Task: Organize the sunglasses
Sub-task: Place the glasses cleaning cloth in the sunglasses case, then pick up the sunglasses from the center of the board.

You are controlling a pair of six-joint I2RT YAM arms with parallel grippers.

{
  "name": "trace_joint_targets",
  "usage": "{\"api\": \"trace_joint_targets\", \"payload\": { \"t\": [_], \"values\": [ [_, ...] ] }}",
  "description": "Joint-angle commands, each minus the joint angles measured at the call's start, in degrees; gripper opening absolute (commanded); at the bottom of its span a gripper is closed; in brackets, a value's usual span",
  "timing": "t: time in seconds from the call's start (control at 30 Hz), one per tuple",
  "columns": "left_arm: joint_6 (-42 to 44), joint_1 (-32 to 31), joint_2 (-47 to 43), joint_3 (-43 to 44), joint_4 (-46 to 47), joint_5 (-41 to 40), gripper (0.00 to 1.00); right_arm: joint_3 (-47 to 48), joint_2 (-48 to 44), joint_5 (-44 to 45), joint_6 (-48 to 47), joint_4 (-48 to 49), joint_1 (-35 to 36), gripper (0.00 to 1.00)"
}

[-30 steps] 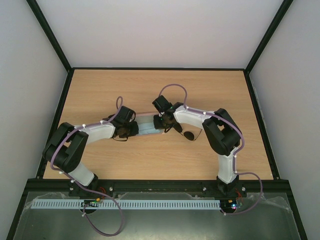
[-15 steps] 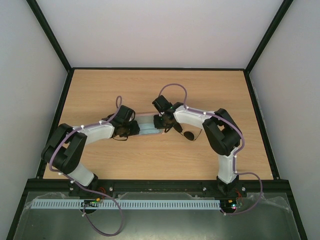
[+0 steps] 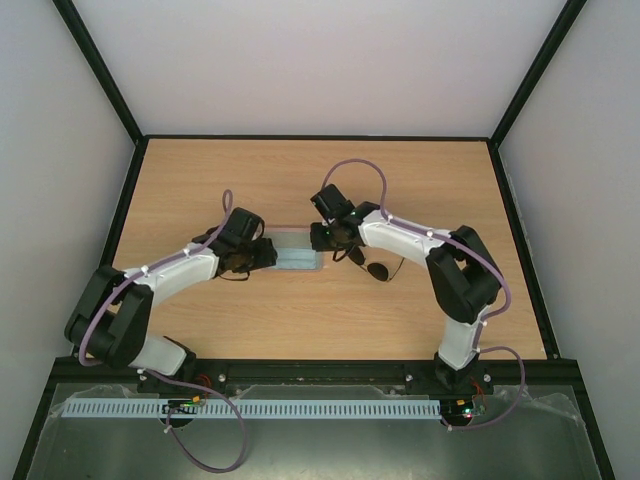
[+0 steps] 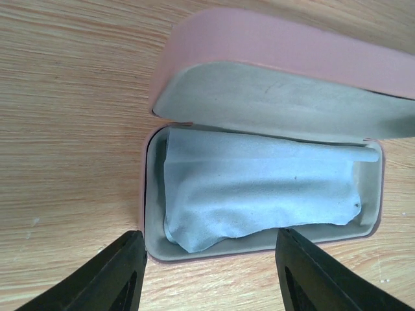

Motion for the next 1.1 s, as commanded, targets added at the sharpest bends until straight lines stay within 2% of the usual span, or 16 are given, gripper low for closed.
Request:
{"api": "trace_joint_targets", "payload": {
  "t": [0.0, 0.13, 0.23, 0.27, 0.33, 0.37, 0.63, 0.8, 0.9, 1.07],
  "values": [
    [-0.2, 0.4, -2.3, 1.6, -3.3, -1.4, 0.57, -2.8, -3.6, -0.5, 0.8, -1.5, -0.1, 0.22],
    [-0.4, 0.6, -4.9, 1.4, -4.5, -1.8, 0.58, -6.6, -8.4, 0.8, 1.3, -1.1, -0.1, 0.22],
    [-0.8, 0.5, -9.0, 1.0, -5.6, -1.0, 0.65, -9.6, -13.0, 2.4, 1.9, -1.9, -0.5, 0.26],
    [-0.9, 0.6, -10.8, 0.7, -6.2, -0.7, 0.72, -10.8, -14.9, 3.0, 2.1, -2.3, -0.8, 0.30],
    [-1.1, 0.6, -14.1, -0.1, -7.2, 0.4, 0.97, -13.5, -19.0, 3.5, 2.8, -3.2, -2.4, 0.39],
    [-1.1, 0.6, -15.8, -0.3, -7.9, 0.9, 0.99, -14.9, -21.1, 3.6, 3.2, -3.7, -3.4, 0.41],
    [-1.9, 0.2, -24.0, -2.8, -9.5, 4.9, 0.99, -25.2, -31.8, 6.6, 6.7, -8.0, -14.0, 0.67],
    [-1.5, 0.2, -24.4, -2.9, -9.1, 6.3, 0.99, -29.0, -31.7, 6.2, 6.0, -6.5, -23.7, 0.68],
    [-1.2, 0.2, -24.7, -2.9, -9.2, 7.2, 0.99, -29.2, -28.2, 5.8, 4.5, -5.6, -28.5, 0.71],
    [-1.0, 0.2, -25.0, -2.8, -8.9, 8.1, 0.99, -27.6, -21.8, 5.1, 2.6, -2.3, -31.2, 0.70]
  ]
}}
